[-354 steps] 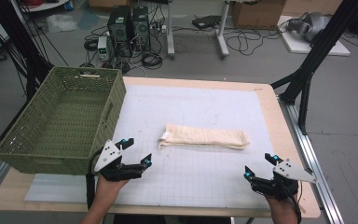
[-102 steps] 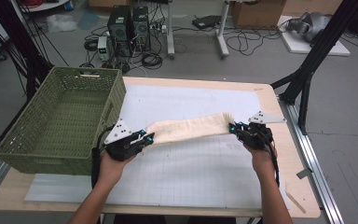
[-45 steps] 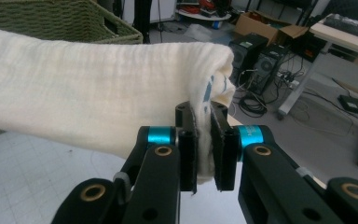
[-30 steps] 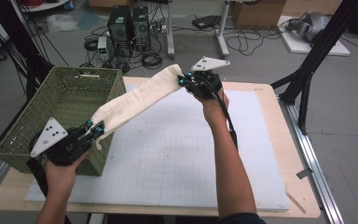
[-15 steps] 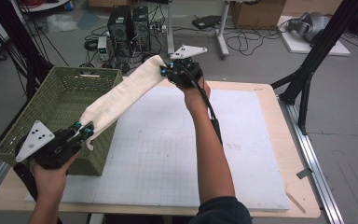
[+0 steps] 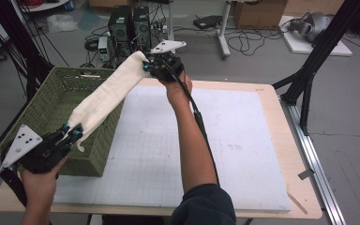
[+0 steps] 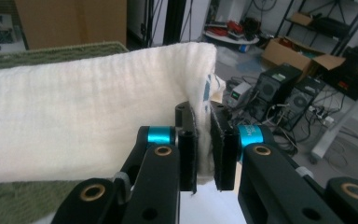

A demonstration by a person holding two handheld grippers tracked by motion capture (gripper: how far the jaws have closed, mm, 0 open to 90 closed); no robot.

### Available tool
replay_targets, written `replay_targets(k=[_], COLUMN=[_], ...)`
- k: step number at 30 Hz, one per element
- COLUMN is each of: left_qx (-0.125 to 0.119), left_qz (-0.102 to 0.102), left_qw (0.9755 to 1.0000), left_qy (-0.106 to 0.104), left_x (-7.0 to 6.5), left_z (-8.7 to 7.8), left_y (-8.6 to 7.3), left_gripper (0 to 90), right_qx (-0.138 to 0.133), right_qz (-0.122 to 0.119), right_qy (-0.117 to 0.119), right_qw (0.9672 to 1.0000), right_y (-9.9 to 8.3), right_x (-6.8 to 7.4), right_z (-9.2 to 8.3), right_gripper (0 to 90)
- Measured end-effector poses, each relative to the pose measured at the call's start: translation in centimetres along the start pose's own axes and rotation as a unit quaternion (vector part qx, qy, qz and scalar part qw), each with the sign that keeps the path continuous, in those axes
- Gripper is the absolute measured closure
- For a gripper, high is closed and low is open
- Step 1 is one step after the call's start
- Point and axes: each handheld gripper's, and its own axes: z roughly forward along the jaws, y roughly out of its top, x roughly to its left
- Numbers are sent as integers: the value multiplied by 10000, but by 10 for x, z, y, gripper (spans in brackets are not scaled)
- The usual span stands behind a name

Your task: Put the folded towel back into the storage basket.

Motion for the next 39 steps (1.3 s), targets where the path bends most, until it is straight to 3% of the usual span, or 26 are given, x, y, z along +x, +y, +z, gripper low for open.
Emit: replay_targets(k=[9, 23, 39], left_qx=[-10, 150, 426], left_qz=[-45, -29, -40], left_qw=[9997, 9985, 9952], left_qy=[244, 519, 882], left_x=[11, 23, 36], left_z=[-12, -25, -36], left_y=[-1, -6, -12], left_gripper=[818, 816, 809], right_qx=[-26, -17, 137], right_qz=[-29, -27, -82], right_qy=[119, 248, 286], right_qw=[9999, 9997, 9995], right_y=[15, 28, 40], right_x=[15, 36, 61], right_z=[37, 79, 122], right_gripper=[829, 829, 829])
